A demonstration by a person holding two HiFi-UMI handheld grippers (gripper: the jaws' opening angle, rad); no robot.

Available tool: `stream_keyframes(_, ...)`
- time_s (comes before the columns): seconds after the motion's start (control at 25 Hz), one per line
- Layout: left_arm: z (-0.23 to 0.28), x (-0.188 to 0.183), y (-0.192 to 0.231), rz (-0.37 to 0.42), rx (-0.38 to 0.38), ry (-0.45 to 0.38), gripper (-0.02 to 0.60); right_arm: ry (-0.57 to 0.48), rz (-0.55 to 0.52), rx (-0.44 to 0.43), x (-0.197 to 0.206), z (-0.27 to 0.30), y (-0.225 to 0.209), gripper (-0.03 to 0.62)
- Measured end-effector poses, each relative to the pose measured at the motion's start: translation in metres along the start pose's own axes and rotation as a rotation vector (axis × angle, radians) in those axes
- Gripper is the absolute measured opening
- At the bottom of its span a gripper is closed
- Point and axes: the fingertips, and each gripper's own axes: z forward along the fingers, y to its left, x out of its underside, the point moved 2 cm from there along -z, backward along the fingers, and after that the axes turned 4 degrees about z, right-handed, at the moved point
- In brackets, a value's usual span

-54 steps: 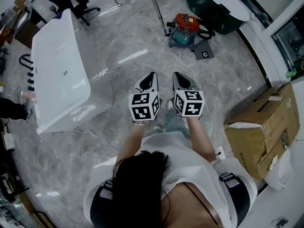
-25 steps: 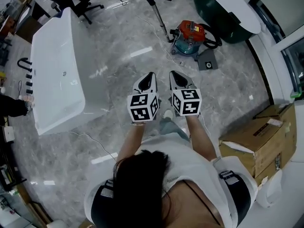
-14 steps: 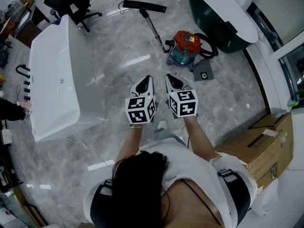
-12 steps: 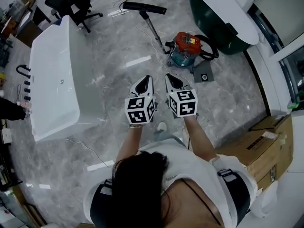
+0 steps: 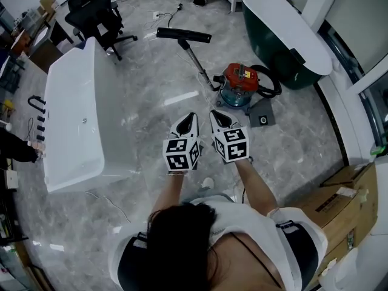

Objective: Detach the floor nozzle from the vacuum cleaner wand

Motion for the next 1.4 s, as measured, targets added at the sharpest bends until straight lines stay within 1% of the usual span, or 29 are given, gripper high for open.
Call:
stream_keyframes(0.24,0.02,-0.006,0.003,0.002,0.012,-0.009,0.009,0.001,-0.024,-0.011,-0.01,0.013,-0.015,0.015)
stream_keyframes(0.4,0.029,-0.012,0.002,0.006,0.021,-0.021,0.009,-0.01,0.02,-0.038,-0.025,0.018,-0.024,0.015)
stream_keyframes(0.6,0.035,-0.019,0.008,0.007,0.013,-0.034,0.009,-0.032,0.033,-0.059,-0.036,0.024,-0.018,0.015)
stream_keyframes(0.84,0.045,-0.018,0.015,-0.001,0.014,-0.039,0.009,-0.003,0.031,-0.053,-0.023,0.036,-0.013,0.015)
stream_keyframes(1.16,0.065,-0.024,0.039,-0.017,0.014,-0.039,0.009,-0.013,0.018,-0.019,-0.036,0.06,-0.022,0.015)
stream_keyframes(1.4,0.086,-0.034,0.06,-0.017,0.018,-0.044,0.009,-0.026,0.003,-0.015,-0.05,0.087,-0.024,0.015)
